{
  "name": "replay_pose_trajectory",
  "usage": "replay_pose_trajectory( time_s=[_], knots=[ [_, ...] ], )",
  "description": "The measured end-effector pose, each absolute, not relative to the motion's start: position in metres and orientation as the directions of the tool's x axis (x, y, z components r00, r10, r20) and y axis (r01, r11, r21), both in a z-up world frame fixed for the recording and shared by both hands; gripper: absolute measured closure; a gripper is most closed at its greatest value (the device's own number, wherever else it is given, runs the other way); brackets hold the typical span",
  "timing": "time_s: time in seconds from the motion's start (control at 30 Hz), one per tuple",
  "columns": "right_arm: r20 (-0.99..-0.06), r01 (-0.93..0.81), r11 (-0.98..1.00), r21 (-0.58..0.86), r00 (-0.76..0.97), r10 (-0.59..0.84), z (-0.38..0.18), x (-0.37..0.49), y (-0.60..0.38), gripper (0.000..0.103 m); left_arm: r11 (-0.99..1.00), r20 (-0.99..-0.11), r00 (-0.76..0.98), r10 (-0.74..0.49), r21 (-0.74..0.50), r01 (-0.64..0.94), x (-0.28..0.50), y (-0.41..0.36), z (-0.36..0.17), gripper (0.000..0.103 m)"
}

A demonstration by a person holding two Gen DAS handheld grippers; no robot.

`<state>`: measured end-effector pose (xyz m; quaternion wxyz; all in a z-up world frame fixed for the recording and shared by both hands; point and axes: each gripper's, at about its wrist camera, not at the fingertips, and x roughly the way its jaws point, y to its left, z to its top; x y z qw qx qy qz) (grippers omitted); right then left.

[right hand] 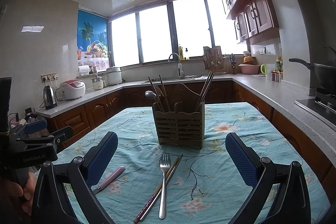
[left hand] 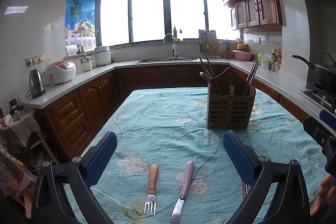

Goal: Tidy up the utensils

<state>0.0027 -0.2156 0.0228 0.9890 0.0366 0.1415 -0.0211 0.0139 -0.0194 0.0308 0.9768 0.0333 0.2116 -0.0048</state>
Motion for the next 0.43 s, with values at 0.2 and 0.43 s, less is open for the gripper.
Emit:
replay_pose_trajectory(
  time_s=[0.2, 0.43],
  knots=[
    [-0.285, 0.052, 0.996, 0.066, 0.958, -0.031, 0.0216, 0.0035, -0.2162, 0.0, 0.998, -0.42, 0.907, 0.001, 0.06, 0.027, 0.0168, -0.021, 0.0296, 0.001],
    [-0.3, 0.058, 0.995, 0.079, 0.953, -0.032, 0.0158, 0.0089, -0.2202, 0.0, 0.997, -0.428, 0.904, -0.008, 0.061, 0.038, 0.0212, -0.0248, 0.0281, 0.001]
  ],
)
